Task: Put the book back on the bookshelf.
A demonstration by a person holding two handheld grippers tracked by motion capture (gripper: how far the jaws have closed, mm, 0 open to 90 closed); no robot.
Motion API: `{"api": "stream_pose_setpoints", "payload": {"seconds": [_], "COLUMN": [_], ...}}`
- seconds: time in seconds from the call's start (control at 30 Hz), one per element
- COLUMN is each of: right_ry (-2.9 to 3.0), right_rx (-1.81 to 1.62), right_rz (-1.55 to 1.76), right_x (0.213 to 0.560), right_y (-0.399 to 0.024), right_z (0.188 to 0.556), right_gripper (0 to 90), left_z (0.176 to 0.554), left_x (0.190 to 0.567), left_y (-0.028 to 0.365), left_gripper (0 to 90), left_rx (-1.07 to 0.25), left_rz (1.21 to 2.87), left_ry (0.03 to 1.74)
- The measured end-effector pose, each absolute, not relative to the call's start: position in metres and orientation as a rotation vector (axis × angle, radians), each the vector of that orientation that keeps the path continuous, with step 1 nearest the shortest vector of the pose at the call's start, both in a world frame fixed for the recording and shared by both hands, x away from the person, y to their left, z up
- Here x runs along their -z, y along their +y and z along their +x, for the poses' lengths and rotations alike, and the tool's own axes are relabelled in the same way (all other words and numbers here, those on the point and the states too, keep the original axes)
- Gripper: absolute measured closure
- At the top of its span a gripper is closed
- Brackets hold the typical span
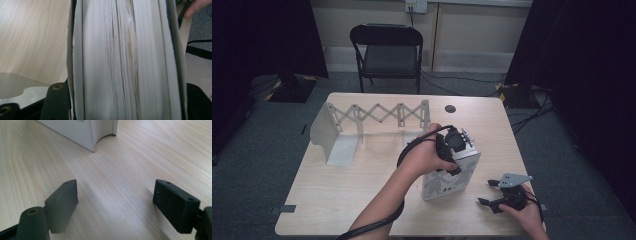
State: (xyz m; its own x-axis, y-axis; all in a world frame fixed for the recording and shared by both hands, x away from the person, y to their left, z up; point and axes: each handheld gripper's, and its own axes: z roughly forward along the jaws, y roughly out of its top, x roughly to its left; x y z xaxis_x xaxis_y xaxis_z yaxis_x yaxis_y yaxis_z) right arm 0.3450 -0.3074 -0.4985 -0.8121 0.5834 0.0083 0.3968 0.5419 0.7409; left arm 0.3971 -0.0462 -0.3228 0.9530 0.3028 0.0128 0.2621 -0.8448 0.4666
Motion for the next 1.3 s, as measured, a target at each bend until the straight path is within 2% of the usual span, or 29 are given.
{"api": "stream_pose_setpoints", "payload": {"seconds": [0.33, 0.47, 0.63, 0.97, 1.07, 1.3], "right_ry": [2.540, 2.540, 2.539, 2.541, 2.556, 2.561], "right_rx": [-1.130, -1.131, -1.129, -1.129, -1.122, -1.120], "right_rz": [0.826, 0.826, 0.827, 0.822, 0.805, 0.798], "right_x": [0.498, 0.498, 0.498, 0.499, 0.499, 0.499], "right_y": [-0.307, -0.307, -0.307, -0.307, -0.306, -0.306], "right_z": [0.345, 0.345, 0.345, 0.345, 0.345, 0.345], "right_gripper": [20.0, 20.0, 20.1, 19.0, 14.6, 14.2], "left_z": [0.397, 0.397, 0.391, 0.381, 0.380, 0.380], "left_x": [0.324, 0.324, 0.323, 0.323, 0.321, 0.321], "left_y": [-0.049, -0.049, -0.052, -0.055, -0.054, -0.043], "left_gripper": [38.8, 40.4, 49.2, 50.5, 51.5, 51.8], "left_rx": [-0.130, -0.134, -0.118, -0.162, -0.152, -0.115], "left_rz": [2.650, 2.647, 2.651, 2.648, 2.646, 2.638], "left_ry": [0.406, 0.403, 0.405, 0.439, 0.461, 0.518]}}
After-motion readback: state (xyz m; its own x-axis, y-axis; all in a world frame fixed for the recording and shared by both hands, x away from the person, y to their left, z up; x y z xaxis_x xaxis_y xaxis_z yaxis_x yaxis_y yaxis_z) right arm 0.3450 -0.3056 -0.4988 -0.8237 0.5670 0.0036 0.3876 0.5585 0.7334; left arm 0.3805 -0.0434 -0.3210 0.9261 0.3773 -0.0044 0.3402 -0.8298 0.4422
